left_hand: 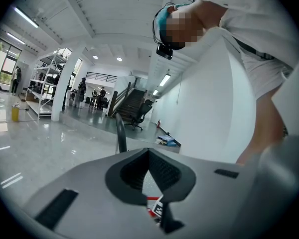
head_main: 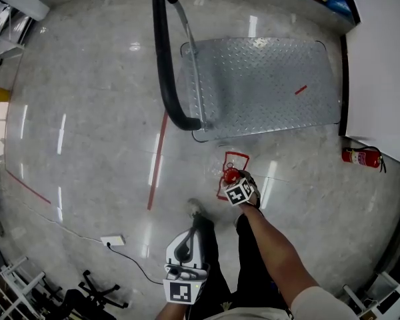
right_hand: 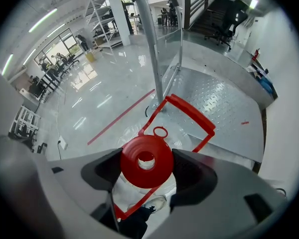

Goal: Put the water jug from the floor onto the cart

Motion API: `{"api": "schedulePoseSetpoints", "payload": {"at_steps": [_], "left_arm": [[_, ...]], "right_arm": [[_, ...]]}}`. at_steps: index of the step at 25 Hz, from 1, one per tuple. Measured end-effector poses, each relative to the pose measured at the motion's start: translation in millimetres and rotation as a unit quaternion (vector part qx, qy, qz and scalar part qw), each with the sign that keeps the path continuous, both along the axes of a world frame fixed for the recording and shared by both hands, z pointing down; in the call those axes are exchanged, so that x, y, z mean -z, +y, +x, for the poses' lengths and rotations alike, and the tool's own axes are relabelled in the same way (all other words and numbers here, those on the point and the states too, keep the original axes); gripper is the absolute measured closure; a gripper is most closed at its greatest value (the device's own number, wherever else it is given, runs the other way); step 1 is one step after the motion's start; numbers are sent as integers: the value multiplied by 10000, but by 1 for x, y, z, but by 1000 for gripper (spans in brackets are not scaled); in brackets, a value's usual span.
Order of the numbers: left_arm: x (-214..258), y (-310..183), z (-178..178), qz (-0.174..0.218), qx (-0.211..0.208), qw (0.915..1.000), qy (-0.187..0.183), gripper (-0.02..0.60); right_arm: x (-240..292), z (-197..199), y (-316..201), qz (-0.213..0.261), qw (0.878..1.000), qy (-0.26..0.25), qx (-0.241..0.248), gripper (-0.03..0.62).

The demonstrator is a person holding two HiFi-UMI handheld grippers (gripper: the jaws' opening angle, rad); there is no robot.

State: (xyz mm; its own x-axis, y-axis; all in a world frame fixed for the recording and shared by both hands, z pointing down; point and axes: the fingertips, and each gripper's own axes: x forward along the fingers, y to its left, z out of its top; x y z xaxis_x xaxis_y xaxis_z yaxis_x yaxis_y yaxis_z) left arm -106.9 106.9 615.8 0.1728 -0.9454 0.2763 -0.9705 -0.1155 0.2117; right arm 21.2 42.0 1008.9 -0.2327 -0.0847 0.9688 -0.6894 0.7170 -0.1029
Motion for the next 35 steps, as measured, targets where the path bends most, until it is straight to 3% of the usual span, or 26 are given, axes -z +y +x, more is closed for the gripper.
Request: {"api": "schedulePoseSetpoints", "payload": {"at_steps": [7, 15, 25, 35], "left_arm": [[4, -4, 2, 49, -30, 10000, -8, 578], [52, -24, 5, 623, 103, 9980, 25, 578], [110, -42, 26, 953, -119, 9953, 94, 578], [121, -57, 33, 1065, -223, 9941, -47, 578]], "right_arm": [[21, 5, 1, -56, 10000, -13, 8, 292], [98, 28, -15, -1, 10000, -62, 78, 291], [216, 47, -102, 507, 9985, -159, 121, 290], [227, 48, -189, 811, 9963, -105, 266, 290]]}}
